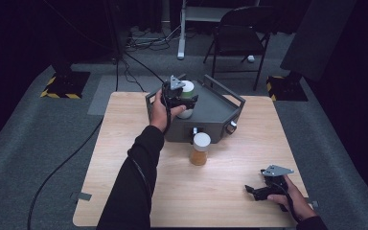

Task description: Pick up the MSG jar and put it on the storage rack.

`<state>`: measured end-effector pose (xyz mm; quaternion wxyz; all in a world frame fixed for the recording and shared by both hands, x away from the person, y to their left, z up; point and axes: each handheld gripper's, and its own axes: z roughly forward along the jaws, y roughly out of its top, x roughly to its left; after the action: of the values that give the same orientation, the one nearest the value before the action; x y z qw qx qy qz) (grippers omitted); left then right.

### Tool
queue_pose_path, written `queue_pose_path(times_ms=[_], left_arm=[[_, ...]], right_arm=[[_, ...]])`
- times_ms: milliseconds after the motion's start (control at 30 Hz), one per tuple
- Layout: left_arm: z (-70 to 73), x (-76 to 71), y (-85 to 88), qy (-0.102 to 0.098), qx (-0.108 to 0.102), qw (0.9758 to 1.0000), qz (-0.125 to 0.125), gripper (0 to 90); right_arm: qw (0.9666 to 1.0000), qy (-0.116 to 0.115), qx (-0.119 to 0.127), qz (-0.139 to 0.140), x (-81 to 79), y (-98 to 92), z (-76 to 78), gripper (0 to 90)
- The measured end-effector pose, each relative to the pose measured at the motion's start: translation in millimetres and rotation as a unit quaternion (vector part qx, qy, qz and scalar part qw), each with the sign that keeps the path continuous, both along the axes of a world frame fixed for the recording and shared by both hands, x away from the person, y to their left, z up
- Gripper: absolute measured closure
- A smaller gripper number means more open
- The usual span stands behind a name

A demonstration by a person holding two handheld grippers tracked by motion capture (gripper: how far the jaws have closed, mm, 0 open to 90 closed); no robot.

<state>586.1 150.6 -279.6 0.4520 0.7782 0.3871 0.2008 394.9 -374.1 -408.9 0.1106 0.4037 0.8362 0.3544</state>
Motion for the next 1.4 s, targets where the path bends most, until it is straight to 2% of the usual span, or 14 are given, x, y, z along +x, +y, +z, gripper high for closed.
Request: queue_pose_path(times_ms=[67,100,200,400,600,767,833,1233,1400], left_arm=[[-2.6,-2.9,-4.7,-0.003,0.014,0.9999,0.006,6.6],[-2.6,-2.9,-4.7,-0.003,0.014,0.9999,0.006,4.1],[-5.8,-7.9,-5.5,-0.011,0.017,0.9998,0.006,1.7],[-2.4,-11.1,-2.2,-0.014,0.021,0.9997,0.005,0.3],[-0.2,-18.3,1.1,-0.029,0.018,0.9994,0.007,0.4],[3.2,-21.7,1.5,-0.034,0.025,0.9991,0.000,0.4],[5.6,-26.2,0.1,-0.041,0.039,0.9984,-0.006,0.3],[7.1,-45.7,4.9,-0.058,0.034,0.9976,-0.016,0.3],[0.3,-56.5,12.6,-0.066,0.033,0.9969,-0.027,0.3]], right_arm=[[1.0000,0.000,0.000,0.000,0.0,0.0,0.0,0.1],[1.0000,0.000,0.000,0.000,0.0,0.0,0.0,0.1],[1.0000,0.000,0.000,0.000,0.0,0.0,0.0,0.1],[1.0000,0.000,0.000,0.000,0.0,0.0,0.0,0.1],[1.0000,0.000,0.000,0.000,0.1,0.0,0.0,0.1],[1.0000,0.000,0.000,0.000,0.1,-0.1,0.0,0.1],[1.0000,0.000,0.000,0.000,0.0,0.0,0.0,0.1],[1.0000,0.000,0.001,0.001,-0.1,-0.6,-0.1,0.1],[1.0000,0.000,0.001,0.001,-0.3,-0.9,0.0,0.1]])
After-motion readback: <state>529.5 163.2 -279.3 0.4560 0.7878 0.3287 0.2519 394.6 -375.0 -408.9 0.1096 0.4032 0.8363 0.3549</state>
